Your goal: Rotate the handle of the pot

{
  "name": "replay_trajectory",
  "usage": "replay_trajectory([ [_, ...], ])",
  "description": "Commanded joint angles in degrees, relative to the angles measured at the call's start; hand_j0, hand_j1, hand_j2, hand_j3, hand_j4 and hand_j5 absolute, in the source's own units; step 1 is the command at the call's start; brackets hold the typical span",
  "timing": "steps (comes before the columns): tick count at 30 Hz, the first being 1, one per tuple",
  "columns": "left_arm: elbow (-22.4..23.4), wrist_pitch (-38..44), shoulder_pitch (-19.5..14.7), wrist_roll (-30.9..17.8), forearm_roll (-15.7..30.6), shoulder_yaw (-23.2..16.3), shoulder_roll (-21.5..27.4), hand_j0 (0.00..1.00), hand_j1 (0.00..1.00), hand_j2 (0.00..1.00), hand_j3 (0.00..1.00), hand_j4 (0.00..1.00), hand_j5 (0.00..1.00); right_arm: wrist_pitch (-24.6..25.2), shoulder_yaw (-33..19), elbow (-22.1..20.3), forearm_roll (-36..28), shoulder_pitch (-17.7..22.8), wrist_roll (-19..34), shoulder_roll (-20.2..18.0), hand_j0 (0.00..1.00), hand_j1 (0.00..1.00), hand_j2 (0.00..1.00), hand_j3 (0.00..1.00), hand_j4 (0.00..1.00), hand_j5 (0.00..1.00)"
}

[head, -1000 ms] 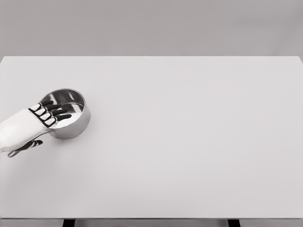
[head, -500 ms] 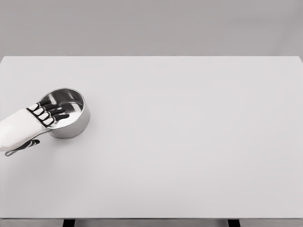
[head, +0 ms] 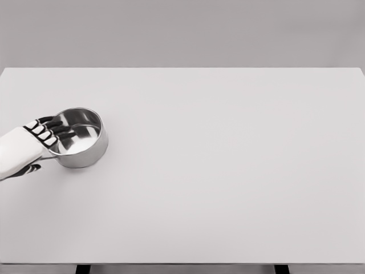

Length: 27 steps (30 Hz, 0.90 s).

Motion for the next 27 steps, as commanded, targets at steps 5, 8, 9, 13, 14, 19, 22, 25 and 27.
replay_trajectory([
  [5,1.6,0.0,-1.1,0.0,0.4,0.4,0.1,1.00,1.00,1.00,1.00,1.00,1.00,0.0,0.0,0.0,0.0,0.0,0.0,0.0,1.00,1.00,1.00,1.00,1.00,1.00],
  [8,2.3,0.0,-1.4,0.0,0.4,0.4,0.1,1.00,1.00,1.00,1.00,1.00,1.00,-0.1,0.0,0.0,0.0,0.0,0.0,0.0,1.00,1.00,1.00,1.00,1.00,1.00],
  [9,2.7,0.0,-1.8,0.0,0.3,0.4,0.1,1.00,1.00,1.00,1.00,1.00,1.00,0.0,0.0,0.0,0.0,0.0,0.0,0.0,1.00,1.00,1.00,1.00,1.00,1.00],
  [13,4.4,0.0,-2.9,0.0,0.3,0.3,0.1,1.00,1.00,1.00,1.00,1.00,1.00,0.0,0.0,0.0,0.0,0.0,0.0,0.0,1.00,1.00,1.00,1.00,1.00,1.00],
  [14,4.9,0.0,-3.1,0.0,0.3,0.3,0.1,1.00,1.00,1.00,1.00,1.00,1.00,0.0,0.0,0.0,0.0,0.0,0.0,0.0,1.00,1.00,1.00,1.00,1.00,1.00],
  [19,5.7,0.0,-3.9,0.0,0.3,0.3,0.0,1.00,1.00,1.00,1.00,1.00,1.00,0.0,0.0,0.0,0.0,0.0,0.0,0.0,1.00,1.00,1.00,1.00,1.00,1.00],
  [22,6.6,0.0,-4.6,0.0,0.3,0.3,-0.3,1.00,1.00,1.00,1.00,1.00,1.00,0.0,0.0,0.0,0.0,0.0,0.0,0.0,1.00,1.00,1.00,1.00,1.00,1.00],
  [25,7.7,0.0,-5.5,0.0,0.3,0.0,-0.5,1.00,1.00,1.00,1.00,1.00,1.00,0.0,0.0,0.0,0.0,0.0,0.0,0.0,1.00,1.00,1.00,1.00,1.00,1.00],
  [27,8.6,0.0,-5.8,0.0,0.0,-0.1,-0.7,1.00,1.00,1.00,1.00,1.00,1.00,-0.1,0.0,0.0,0.0,0.0,0.0,0.0,1.00,1.00,1.00,1.00,1.00,1.00],
])
